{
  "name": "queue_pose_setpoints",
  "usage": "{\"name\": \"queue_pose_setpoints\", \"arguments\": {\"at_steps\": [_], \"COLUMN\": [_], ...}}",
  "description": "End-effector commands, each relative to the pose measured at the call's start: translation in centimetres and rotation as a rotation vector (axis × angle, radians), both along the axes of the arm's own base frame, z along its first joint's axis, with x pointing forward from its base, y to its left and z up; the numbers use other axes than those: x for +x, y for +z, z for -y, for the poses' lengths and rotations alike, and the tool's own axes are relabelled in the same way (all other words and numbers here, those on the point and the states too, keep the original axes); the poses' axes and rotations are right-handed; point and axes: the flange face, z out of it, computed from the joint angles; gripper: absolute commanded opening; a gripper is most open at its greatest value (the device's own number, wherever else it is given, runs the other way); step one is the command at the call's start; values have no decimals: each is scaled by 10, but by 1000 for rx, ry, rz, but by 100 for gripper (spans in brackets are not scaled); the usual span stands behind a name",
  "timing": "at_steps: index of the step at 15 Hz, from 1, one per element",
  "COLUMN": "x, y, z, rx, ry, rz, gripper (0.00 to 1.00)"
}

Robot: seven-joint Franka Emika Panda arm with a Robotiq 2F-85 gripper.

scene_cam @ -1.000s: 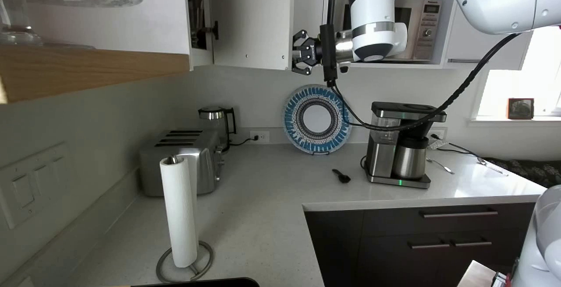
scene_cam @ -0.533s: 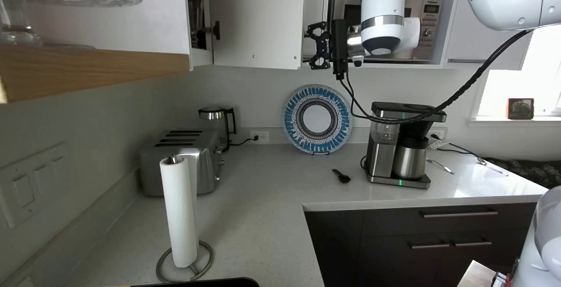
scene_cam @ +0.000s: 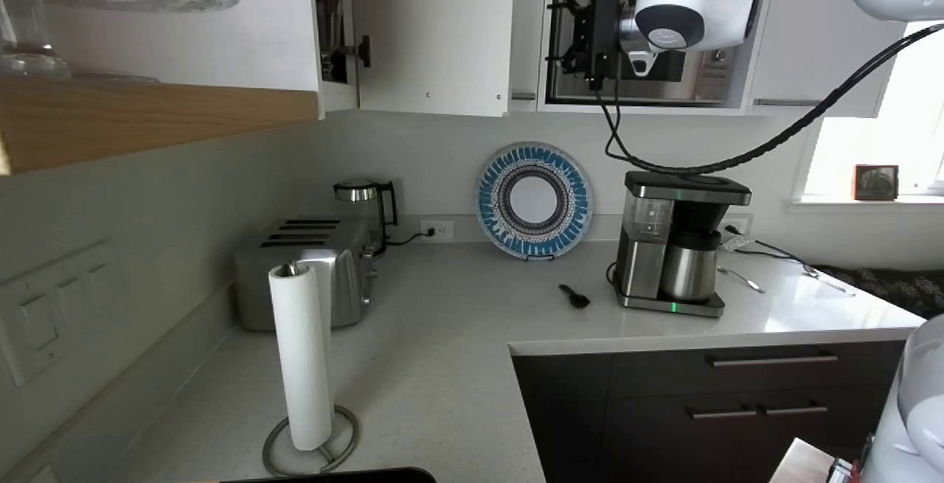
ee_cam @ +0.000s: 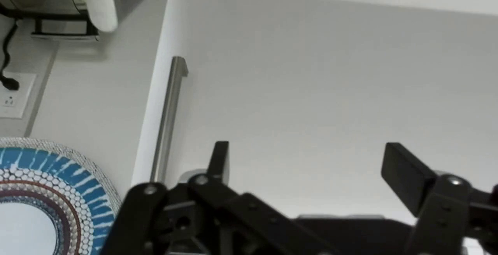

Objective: Open the upper cabinet door on the left

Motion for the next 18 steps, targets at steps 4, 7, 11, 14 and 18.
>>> {"name": "queue_pose_setpoints", "arguments": {"at_steps": [4, 7, 11, 14, 18], "x": [-19, -25, -40, -52, -61], "y": [-52, -106, -159, -197, -158], "z": [-12, -38, -42, -35, -57], "rx": [12, 13, -34, -14, -102], "ry": [-52, 34, -55, -16, 210], "rz": [-132, -253, -370, -505, -610], "gripper": [100, 100, 100, 100, 100]}}
